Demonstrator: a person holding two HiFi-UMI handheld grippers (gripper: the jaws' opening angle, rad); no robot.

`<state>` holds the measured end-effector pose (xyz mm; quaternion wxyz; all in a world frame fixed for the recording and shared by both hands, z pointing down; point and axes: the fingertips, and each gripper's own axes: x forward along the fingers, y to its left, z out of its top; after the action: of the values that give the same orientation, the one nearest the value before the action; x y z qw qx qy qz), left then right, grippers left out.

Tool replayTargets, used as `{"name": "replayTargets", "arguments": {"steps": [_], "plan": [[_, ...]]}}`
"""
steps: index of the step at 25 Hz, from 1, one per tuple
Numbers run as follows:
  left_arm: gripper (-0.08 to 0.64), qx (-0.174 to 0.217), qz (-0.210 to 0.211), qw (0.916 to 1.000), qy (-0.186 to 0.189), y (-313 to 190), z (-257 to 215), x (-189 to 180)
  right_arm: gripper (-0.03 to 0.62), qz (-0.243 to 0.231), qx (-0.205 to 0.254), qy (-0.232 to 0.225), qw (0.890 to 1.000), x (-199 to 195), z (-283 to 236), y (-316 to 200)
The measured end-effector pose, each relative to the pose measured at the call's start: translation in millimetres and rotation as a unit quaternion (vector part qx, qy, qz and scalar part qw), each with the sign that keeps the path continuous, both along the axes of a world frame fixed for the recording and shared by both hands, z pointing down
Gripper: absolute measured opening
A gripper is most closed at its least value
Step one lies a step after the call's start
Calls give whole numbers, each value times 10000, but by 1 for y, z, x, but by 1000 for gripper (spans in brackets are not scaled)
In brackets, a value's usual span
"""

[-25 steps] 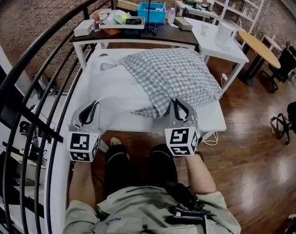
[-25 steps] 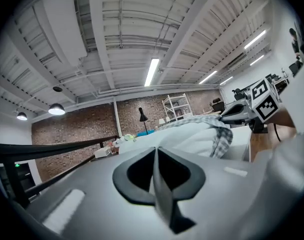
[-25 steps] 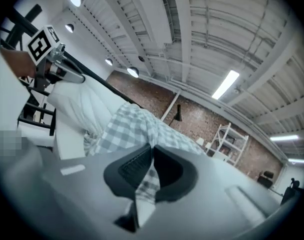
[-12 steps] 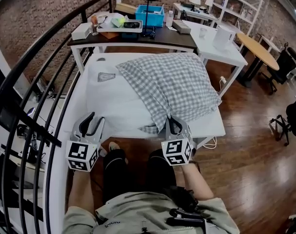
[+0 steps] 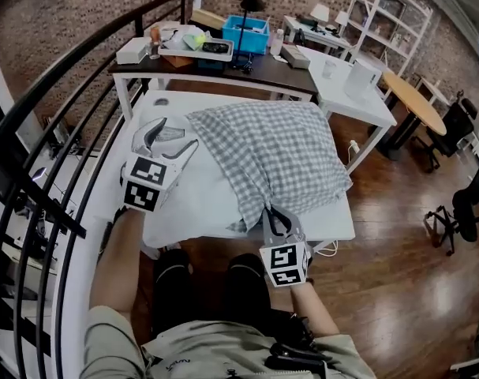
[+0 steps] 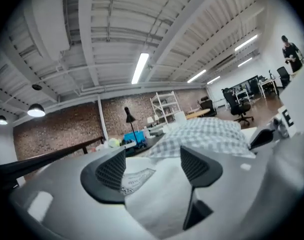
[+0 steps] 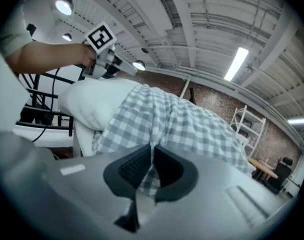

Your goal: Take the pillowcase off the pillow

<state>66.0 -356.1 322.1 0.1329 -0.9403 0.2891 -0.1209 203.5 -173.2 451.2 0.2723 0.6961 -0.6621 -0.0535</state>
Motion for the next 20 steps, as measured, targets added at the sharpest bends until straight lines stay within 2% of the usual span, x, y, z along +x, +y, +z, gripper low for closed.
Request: {"name": "replayTargets", "arguments": {"steps": [2, 4, 7, 9, 11, 13, 14, 15, 17, 20], "plan": [[325, -521, 53, 9974, -497, -16, 33, 14, 26, -242, 28, -189, 9995, -8, -15, 7], [295, -752, 113, 9955, -566, -19, 53, 19, 40, -551, 129, -380, 9977, -19, -39, 13], [163, -647, 305, 9963, -482, -8, 62, 22, 51, -1170, 465, -420, 9912, -45, -87, 13], [62, -448, 439, 9962, -609, 4, 66, 25, 54, -1684, 906, -440, 9806, -70, -129, 6], [33, -228, 461, 9965, -655, 12, 72, 27, 54, -2018, 1356, -428, 9691, -87, -170, -9], [28, -86, 387, 9977, -551, 16, 79, 26, 56, -2055, 1536, -295, 9661, -90, -197, -44], [28, -18, 343, 9982, -485, 19, 81, 25, 84, -2008, 1414, -225, 9691, -90, -201, -68], [26, 58, 300, 9986, -428, 22, 83, 24, 129, -1952, 1158, -171, 9738, -89, -200, -95], [25, 251, 207, 9988, -363, 28, 85, 21, 177, -1866, 583, -41, 9807, -90, -187, -150], [25, 559, 101, 9980, -288, 36, 85, 17, 229, -1695, -357, 434, 9839, -90, -149, -215]]}}
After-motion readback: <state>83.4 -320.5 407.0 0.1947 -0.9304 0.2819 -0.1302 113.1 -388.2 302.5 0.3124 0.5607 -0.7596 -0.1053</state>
